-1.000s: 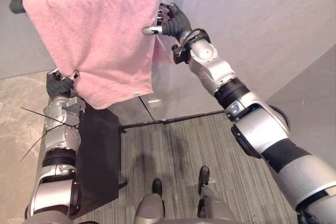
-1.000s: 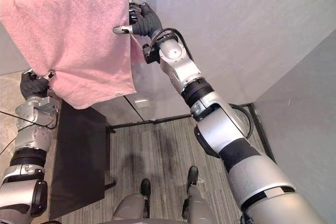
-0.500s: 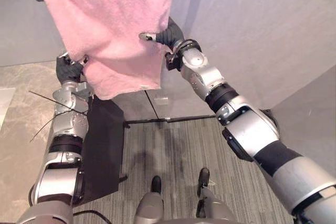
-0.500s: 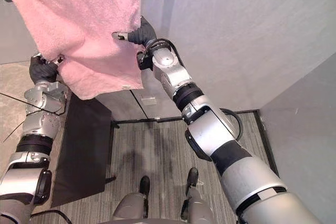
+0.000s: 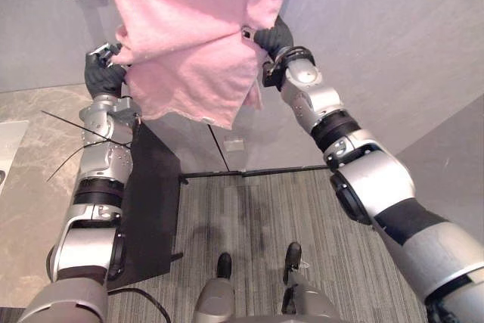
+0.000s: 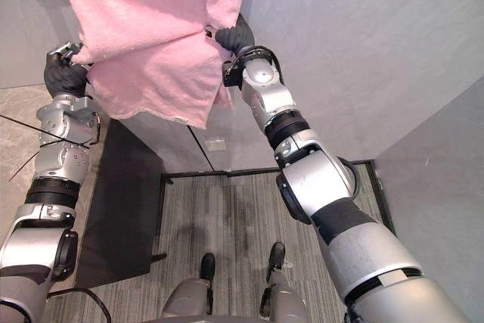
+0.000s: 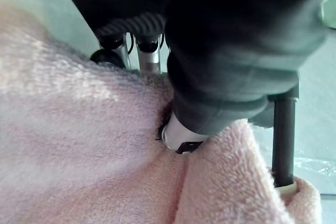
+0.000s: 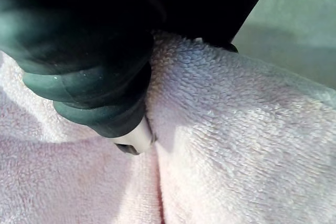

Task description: Organize washtable

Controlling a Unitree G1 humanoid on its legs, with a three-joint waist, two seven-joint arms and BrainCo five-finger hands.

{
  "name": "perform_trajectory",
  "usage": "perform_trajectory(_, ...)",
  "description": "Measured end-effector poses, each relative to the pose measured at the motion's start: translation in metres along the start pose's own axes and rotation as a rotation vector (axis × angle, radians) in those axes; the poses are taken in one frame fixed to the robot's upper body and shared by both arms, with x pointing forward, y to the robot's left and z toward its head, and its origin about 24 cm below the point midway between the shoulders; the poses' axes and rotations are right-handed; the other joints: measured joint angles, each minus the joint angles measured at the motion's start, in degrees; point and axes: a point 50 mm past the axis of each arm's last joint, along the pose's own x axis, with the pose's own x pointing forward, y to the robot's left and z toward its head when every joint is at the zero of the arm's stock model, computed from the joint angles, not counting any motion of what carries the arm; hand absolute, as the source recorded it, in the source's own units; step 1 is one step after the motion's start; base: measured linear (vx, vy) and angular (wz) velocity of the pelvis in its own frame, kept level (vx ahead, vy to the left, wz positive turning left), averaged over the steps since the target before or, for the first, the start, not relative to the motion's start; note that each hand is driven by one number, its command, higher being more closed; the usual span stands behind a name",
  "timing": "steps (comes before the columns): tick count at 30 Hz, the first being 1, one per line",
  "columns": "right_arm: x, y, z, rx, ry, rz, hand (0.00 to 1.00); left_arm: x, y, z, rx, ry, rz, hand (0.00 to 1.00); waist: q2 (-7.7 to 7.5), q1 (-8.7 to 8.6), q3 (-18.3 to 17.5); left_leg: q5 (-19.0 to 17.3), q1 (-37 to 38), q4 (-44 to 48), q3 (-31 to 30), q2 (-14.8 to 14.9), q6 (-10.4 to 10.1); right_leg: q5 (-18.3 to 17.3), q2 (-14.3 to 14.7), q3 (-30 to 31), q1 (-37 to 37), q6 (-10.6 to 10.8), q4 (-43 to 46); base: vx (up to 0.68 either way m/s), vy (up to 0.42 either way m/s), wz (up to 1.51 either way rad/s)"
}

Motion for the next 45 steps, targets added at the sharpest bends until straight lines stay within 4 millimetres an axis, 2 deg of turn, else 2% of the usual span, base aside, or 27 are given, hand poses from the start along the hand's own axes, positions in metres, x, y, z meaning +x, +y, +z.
perform_trajectory(10, 0.001, -0.007, 0.007, 0.010, -0.015, 0.015, 1.00, 0.000, 0.000, -0.003, 0.012, 0.022, -0.024, 1.00, -0.96, -1.23, 0.6, 0.0, 0.6, -0.4, 1.0, -0.2, 0.0, 0.0, 0.1, 1.3, -0.3, 0.0, 0.1, 0.02, 0.047, -0.07)
perform_trajectory(16, 0.002, -0.005, 0.011, -0.002, -0.018, 0.027, 1.00, -0.002, 0.006, -0.011, 0.023, 0.061, -0.009, 1.00, -1.23, -1.23, 0.8, 0.0, 0.7, -0.4, 1.1, -0.3, 0.1, 0.0, 0.0, 1.4, -0.3, 0.0, 0.1, 0.02, 0.051, -0.01)
perform_trajectory(23, 0.002, 0.005, 0.007, -0.048, -0.008, 0.075, 1.00, -0.005, 0.019, -0.020, 0.041, 0.109, 0.032, 1.00, -1.23, -1.13, 0.8, -0.1, 0.8, -0.4, 1.2, -0.4, 0.2, 0.0, 0.0, 1.6, -0.3, 0.0, -0.1, 0.00, 0.046, -0.01)
perform_trajectory(35, -0.002, 0.041, -0.001, -0.134, -0.014, 0.201, 1.00, -0.009, 0.052, -0.022, 0.052, 0.142, 0.163, 1.00, -1.24, -0.93, 0.8, -0.1, 1.1, -0.4, 1.6, -0.3, 0.2, 0.0, 0.1, 2.0, -0.1, 0.0, 0.1, 0.01, 0.042, -0.01)
perform_trajectory(42, -0.005, 0.043, -0.007, -0.126, -0.016, 0.215, 1.00, -0.009, 0.055, -0.022, 0.078, 0.148, 0.170, 1.00, -1.25, 0.20, 0.8, -0.1, 1.4, -0.4, 1.5, -0.3, 0.2, 0.0, 0.1, 2.0, 0.2, 0.0, 0.1, 0.00, 0.000, 0.00)
perform_trajectory(45, -0.005, 0.044, -0.009, -0.150, -0.019, 0.220, 1.00, -0.010, 0.057, -0.024, 0.095, 0.160, 0.174, 1.00, -1.27, 0.18, 0.8, -0.1, 1.5, -0.4, 1.5, -0.3, 0.2, 0.0, 0.1, 2.0, 0.4, 0.0, 0.1, 0.00, 0.000, 0.00)
